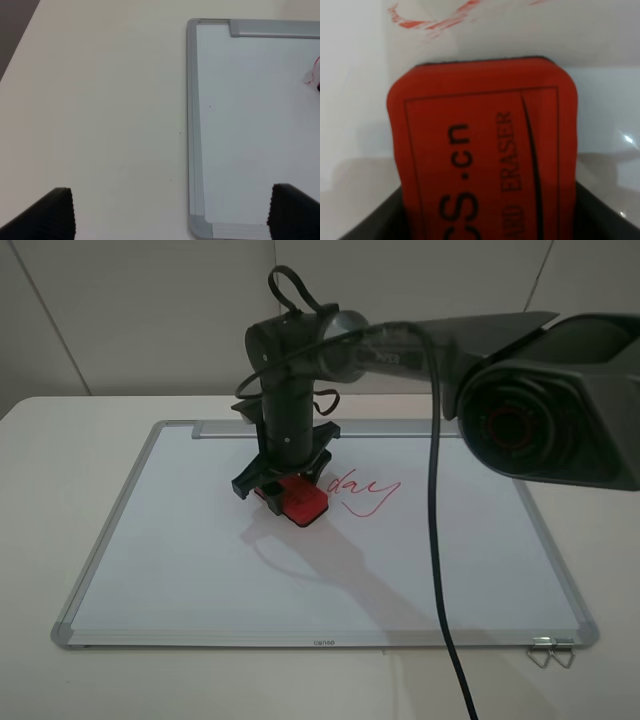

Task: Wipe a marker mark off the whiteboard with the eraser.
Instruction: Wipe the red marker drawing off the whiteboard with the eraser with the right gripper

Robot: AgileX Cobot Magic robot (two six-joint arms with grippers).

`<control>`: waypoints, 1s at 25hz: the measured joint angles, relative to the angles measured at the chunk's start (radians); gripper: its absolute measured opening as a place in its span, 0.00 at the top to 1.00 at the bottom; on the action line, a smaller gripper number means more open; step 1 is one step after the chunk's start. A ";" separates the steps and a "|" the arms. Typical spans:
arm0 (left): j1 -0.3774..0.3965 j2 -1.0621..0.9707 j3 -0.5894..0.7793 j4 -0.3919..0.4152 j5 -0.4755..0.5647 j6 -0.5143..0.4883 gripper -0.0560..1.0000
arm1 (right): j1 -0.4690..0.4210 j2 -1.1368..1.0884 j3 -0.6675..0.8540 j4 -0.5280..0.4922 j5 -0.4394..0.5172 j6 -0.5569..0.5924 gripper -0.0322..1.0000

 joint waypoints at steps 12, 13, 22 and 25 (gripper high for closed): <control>0.000 0.000 0.000 0.000 0.000 0.000 0.22 | -0.030 0.123 -0.263 0.001 0.014 0.025 0.47; 0.000 0.000 0.000 0.000 0.000 0.000 0.22 | -0.030 0.123 -0.263 -0.001 0.014 0.025 0.47; 0.000 0.000 0.000 0.000 0.000 0.000 0.22 | -0.030 0.124 -0.263 -0.012 0.002 0.025 0.47; 0.000 0.000 0.000 0.000 0.000 0.000 0.22 | -0.030 0.124 -0.263 -0.012 0.001 0.025 0.47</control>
